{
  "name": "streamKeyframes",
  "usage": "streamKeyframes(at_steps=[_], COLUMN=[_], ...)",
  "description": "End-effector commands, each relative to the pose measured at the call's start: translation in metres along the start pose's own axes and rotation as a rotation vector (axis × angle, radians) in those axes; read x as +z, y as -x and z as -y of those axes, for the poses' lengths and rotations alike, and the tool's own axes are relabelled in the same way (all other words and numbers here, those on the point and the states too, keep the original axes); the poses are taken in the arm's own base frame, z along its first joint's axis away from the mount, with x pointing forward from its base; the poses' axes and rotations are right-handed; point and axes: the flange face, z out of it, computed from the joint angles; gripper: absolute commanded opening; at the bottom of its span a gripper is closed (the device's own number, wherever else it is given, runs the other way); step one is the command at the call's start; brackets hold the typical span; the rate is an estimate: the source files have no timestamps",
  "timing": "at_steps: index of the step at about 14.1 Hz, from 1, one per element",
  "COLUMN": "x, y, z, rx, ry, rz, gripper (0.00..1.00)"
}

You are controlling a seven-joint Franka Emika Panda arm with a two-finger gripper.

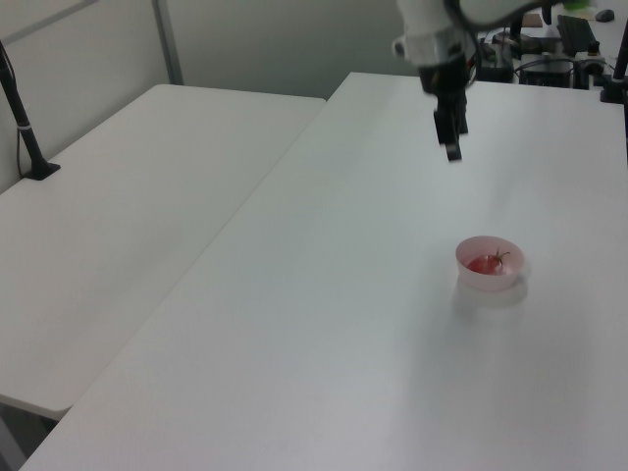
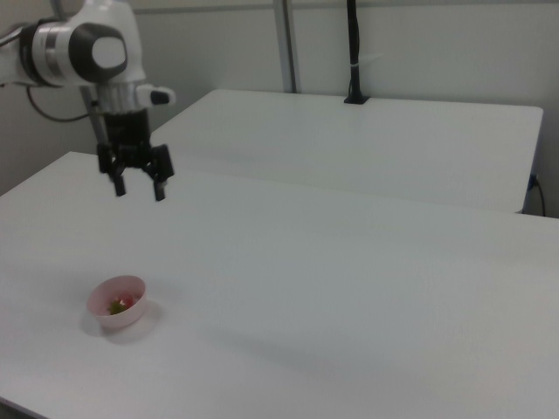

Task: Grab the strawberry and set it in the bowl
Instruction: 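Open the gripper to release the strawberry and raise away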

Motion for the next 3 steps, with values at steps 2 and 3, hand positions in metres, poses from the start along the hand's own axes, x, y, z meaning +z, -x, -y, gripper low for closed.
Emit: streamKeyframes(at_steps=[2,3], x=[-0.029,-0.030], y=[0.008,0.008], z=[-0.053,-0.059], rx=[0.106,0.117], ry=[-0.026,-0.026], rz=[-0.097,-0.100], gripper=[1.00,1.00])
